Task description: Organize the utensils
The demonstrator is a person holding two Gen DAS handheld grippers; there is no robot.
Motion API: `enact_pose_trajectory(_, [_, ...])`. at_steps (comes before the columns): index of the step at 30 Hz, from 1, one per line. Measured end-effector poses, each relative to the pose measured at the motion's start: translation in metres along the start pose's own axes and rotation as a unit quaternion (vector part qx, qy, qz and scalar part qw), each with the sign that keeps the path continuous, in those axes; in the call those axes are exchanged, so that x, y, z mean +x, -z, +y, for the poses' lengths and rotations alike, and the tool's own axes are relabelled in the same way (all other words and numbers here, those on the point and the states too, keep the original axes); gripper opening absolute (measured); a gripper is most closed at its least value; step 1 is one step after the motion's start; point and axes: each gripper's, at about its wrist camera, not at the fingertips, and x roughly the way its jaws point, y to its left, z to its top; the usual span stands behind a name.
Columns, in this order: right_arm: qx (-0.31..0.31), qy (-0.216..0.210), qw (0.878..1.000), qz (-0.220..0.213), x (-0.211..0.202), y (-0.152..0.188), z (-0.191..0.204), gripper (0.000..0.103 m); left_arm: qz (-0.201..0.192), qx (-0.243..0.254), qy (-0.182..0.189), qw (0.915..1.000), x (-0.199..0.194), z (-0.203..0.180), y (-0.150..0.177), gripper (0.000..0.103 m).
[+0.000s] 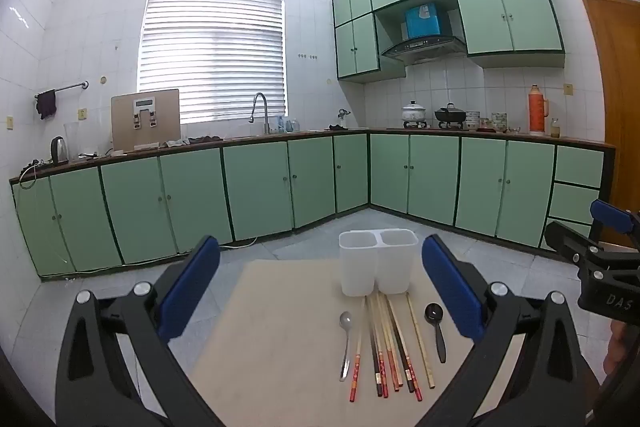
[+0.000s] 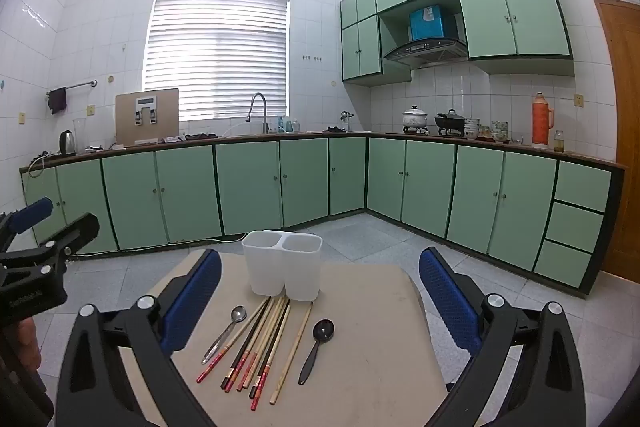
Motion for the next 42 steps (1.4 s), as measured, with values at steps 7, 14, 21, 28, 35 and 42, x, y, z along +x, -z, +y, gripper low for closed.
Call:
enact_pose_trajectory(7, [0.000, 0.000, 1.000, -0.001, -0.0002, -0.0001, -0.0003, 0.097, -0.004, 0.001, 0.001, 1.0000, -0.0008, -0.0001, 0.0002, 0.098])
enact_pose_trajectory(14, [0.000, 0.001, 1.000, 0.000, 0.0004, 0.0001, 0.0000, 0.097, -0.003, 0.001, 0.001, 1.0000, -0.0002, 0.0026, -0.0020, 0.098])
enact_pose_trajectory(21, [0.000, 0.000, 1.000, 0.000, 0.0005, 0.0002, -0.0001, 0.097, -0.004, 0.000, 0.001, 1.0000, -0.0042, 0.0018, -0.0049, 0.098])
enact_pose_trajectory(28, [0.001, 0.000, 1.000, 0.000, 0.0003, 0.0002, 0.0000, 0.097, -0.004, 0.000, 0.001, 1.0000, -0.0066, 0.0055, -0.0069, 0.098])
enact_pose_trajectory(35, [0.001, 0.000, 1.000, 0.000, 0.0003, 0.0003, -0.0001, 0.097, -0.004, 0.001, 0.000, 1.0000, -0.0065, 0.0049, -0.0066, 0.098])
enact_pose_trajectory(42, [0.001, 0.000, 1.000, 0.000, 0.0006, 0.0003, 0.0002, 0.097, -0.004, 0.001, 0.000, 1.0000, -0.0013, 0.0069, -0.0034, 0.098])
